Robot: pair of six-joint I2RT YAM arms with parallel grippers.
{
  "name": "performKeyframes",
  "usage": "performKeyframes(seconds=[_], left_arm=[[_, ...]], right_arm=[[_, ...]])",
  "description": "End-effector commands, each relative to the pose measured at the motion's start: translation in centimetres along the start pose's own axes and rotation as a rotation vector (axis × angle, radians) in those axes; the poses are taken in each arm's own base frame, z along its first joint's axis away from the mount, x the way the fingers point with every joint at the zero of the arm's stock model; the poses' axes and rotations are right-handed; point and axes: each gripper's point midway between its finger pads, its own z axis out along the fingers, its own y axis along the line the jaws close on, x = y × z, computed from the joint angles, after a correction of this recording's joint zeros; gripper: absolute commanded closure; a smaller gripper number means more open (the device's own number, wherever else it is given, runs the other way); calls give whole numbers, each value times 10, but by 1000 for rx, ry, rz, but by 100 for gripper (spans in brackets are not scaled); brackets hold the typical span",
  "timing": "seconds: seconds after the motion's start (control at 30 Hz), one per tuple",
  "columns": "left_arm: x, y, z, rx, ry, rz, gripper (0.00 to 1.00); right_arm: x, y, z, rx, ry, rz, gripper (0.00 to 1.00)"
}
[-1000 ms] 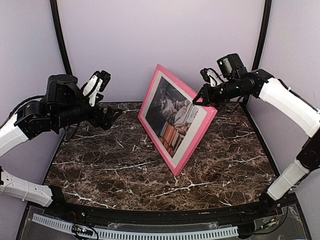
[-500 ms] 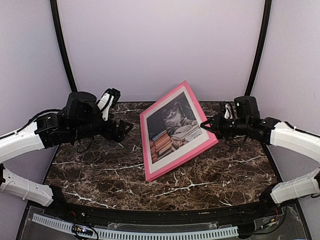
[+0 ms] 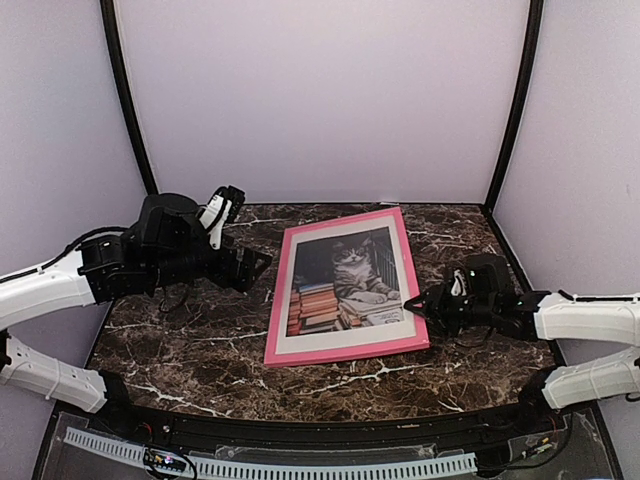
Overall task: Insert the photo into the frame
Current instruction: Turn over the photo frame.
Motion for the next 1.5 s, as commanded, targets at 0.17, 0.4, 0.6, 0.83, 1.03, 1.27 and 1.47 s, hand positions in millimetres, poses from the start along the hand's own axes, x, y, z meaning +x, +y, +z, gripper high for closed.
performKeyframes(seconds=[0.17,0.4,0.6,0.83,1.03,1.27,1.47], left_arm=[[3,7,-4,-16,-16,-24,1],[8,15,-9,-52,-8,-17,1],[10,22,-13,-81,-7,-9,1],[12,41,-23,-150,-11,-22,1],[19,74,-36,-225,-29,-110,1],[35,117,-53,-330,-48,-225,1],[49,134,-60,-378,-18,-238,1]], right_arm=[[-3,5,3,-34,-43,-40,56],[-7,-7,-2,56,-65,-88,54],[-18,-9,-11,126,-104,-136,53],[-44,16,-34,221,-162,-325,46],[-68,36,-54,354,-179,-547,35],[-92,48,-70,476,-211,-689,9],[-110,55,-87,545,-284,-790,1]])
